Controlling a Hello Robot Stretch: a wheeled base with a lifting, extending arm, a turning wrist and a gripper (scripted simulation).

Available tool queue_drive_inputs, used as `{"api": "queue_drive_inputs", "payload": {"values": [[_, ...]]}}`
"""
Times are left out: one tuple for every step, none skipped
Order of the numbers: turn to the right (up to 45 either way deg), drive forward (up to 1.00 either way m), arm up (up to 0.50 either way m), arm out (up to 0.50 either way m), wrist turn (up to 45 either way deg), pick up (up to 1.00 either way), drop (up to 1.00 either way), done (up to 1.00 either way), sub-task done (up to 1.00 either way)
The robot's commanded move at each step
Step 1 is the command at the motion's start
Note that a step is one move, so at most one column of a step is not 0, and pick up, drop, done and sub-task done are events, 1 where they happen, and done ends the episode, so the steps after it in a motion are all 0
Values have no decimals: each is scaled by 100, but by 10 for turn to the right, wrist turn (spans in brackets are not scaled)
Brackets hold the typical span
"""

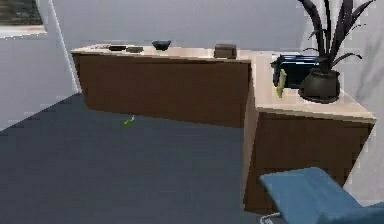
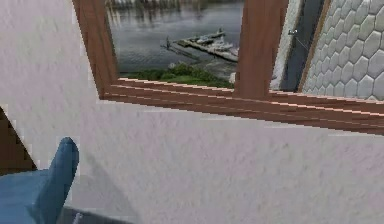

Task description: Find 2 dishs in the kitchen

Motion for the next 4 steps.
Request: {"api": "queue_drive_inputs", "payload": {"values": [[0, 30, 0, 0, 0, 0, 0, 0, 0], [0, 75, 0, 0, 0, 0, 0, 0, 0], [90, 0, 0, 0, 0, 0, 0, 0, 0], [30, 0, 0, 0, 0, 0, 0, 0, 0]]}}
